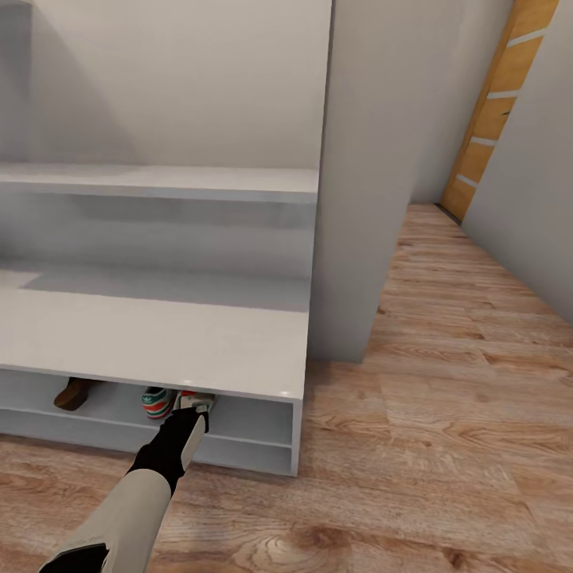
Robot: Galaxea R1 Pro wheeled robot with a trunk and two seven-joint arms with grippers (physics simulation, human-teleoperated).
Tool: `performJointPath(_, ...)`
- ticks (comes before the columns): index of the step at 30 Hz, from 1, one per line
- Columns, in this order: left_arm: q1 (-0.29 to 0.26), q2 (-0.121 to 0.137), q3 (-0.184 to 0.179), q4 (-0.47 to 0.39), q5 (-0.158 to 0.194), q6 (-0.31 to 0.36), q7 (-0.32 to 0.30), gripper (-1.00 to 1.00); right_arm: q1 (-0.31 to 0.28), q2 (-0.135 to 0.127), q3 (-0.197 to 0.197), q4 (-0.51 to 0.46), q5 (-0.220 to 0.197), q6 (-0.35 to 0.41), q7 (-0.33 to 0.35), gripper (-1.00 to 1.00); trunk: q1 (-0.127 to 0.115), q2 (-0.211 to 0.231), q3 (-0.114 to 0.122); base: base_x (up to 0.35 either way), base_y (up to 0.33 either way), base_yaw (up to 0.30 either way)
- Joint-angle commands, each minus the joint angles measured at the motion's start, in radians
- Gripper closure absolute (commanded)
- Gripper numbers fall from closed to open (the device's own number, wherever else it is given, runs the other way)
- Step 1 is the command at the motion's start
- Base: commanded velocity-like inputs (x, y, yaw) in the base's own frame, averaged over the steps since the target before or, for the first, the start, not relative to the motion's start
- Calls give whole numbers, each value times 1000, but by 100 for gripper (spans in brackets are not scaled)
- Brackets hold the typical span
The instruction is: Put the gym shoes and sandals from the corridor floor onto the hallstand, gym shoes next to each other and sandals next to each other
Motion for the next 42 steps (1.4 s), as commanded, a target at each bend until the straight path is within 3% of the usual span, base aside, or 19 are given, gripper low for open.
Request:
performJointPath(1,0,0,0,0,-1,0,-1,100,0,0,0,0,-3,0,-3,100,0,0,0,0,0,0)
performJointPath(26,0,0,1,0,1,0,-1,100,0,0,0,0,-3,0,-3,100,0,0,0,38,0,0)
performJointPath(27,0,0,1,0,1,0,-1,-100,0,0,0,0,-3,-1,-3,100,0,0,0,0,0,0)
performJointPath(42,0,0,1,0,-1,0,-1,-100,0,1,0,0,-3,0,-3,100,0,0,0,0,0,0)
